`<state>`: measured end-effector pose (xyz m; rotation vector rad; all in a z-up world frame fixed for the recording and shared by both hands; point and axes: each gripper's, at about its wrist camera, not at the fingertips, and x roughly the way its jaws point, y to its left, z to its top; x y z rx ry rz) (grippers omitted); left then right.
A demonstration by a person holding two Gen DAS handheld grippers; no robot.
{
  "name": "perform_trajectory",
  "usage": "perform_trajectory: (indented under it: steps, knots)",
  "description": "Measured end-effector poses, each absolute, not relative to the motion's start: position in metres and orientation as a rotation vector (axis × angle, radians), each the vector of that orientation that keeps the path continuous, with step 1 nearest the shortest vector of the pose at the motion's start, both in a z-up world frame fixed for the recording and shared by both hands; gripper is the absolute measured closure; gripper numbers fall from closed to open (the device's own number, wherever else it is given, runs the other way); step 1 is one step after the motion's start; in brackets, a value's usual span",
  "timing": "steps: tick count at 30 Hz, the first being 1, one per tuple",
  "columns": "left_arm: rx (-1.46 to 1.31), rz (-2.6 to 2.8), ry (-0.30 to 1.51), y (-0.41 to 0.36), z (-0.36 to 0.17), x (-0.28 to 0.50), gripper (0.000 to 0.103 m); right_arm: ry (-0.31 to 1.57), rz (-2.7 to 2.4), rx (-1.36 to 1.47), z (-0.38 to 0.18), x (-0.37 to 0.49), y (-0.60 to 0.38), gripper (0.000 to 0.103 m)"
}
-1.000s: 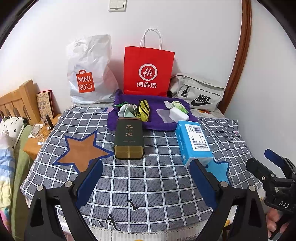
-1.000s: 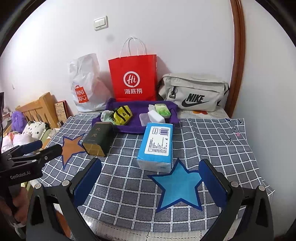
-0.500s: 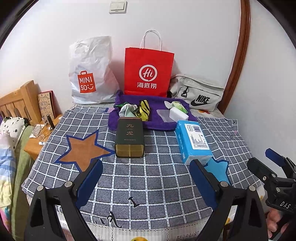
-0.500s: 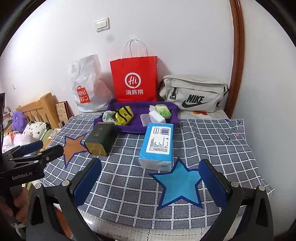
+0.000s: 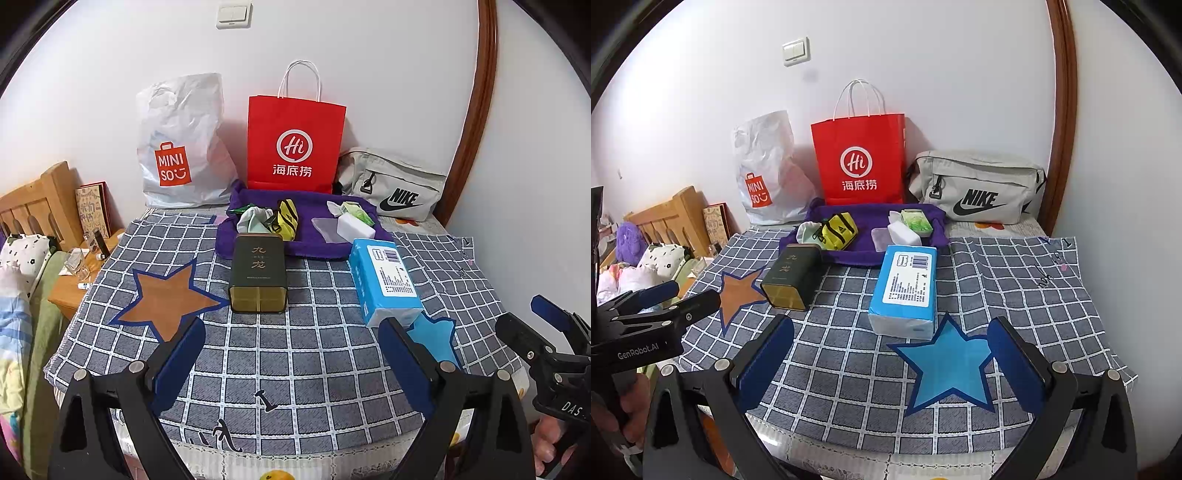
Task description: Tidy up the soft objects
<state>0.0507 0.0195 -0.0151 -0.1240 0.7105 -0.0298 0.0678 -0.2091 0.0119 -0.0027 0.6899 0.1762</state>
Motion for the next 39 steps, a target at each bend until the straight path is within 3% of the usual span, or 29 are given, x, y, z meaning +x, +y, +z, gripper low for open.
perform_trajectory:
  steps: [39]
  knots:
    - [-0.119,-0.034,0.707,0.0173,-0.0123,0.0471,0.008,0.685,0.181,0.000,0.0149,0.0644,-0.2090,0.000]
